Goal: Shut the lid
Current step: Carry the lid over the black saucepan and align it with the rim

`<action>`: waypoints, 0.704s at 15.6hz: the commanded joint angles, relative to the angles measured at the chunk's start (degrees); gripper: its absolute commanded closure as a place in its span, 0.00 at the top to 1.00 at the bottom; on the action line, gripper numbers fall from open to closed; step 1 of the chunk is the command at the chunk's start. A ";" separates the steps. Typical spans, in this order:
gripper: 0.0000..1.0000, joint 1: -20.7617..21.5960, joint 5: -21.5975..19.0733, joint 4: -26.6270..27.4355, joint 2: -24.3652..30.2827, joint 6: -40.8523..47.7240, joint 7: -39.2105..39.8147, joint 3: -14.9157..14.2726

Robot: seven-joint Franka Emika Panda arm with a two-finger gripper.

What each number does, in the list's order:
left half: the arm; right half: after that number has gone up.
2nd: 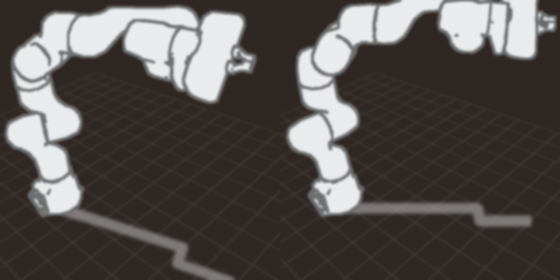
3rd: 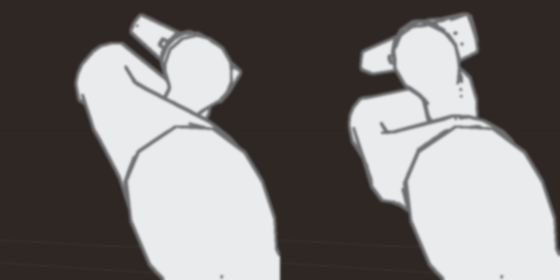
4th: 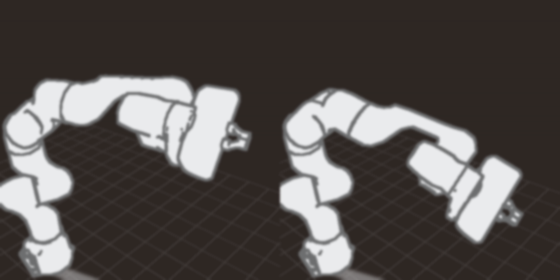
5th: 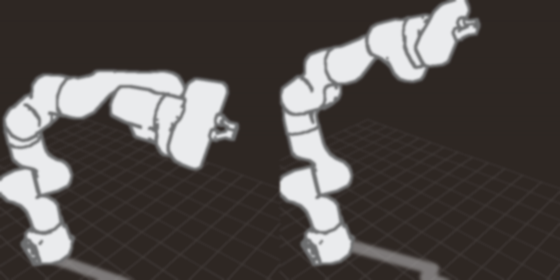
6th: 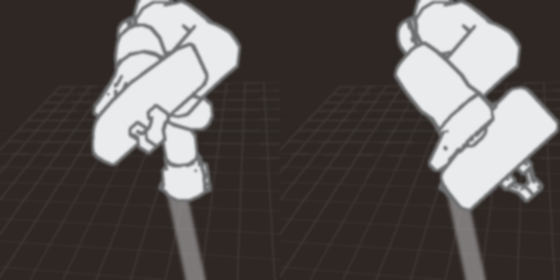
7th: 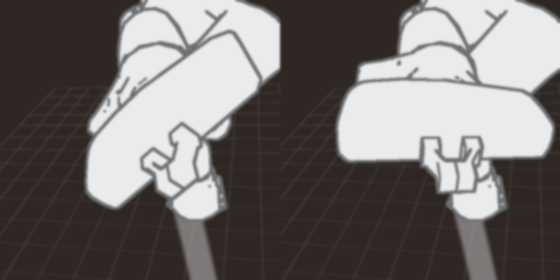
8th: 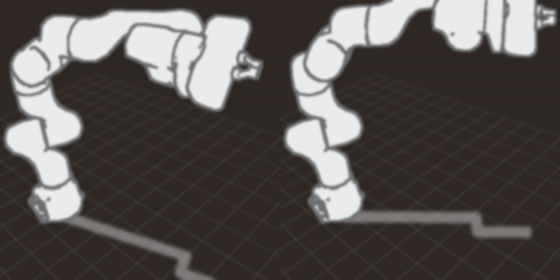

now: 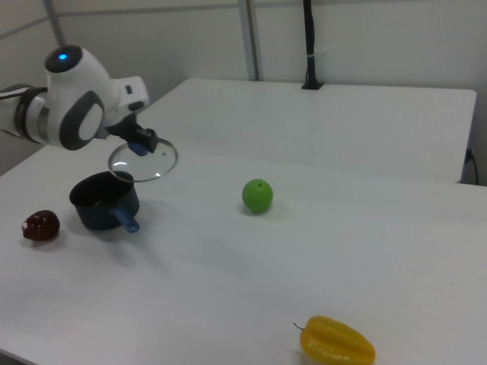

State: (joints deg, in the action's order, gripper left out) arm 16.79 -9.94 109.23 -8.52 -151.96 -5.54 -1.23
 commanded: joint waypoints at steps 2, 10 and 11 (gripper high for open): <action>0.26 8.40 8.33 -6.99 -5.69 1.23 -8.94 -4.03; 0.26 12.56 13.72 -11.32 -10.91 1.32 -13.27 -5.10; 0.26 13.08 13.72 -11.23 -10.90 1.32 -13.71 -5.10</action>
State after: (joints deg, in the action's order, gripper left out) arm 27.77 2.72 99.31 -19.69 -151.96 -17.25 -5.10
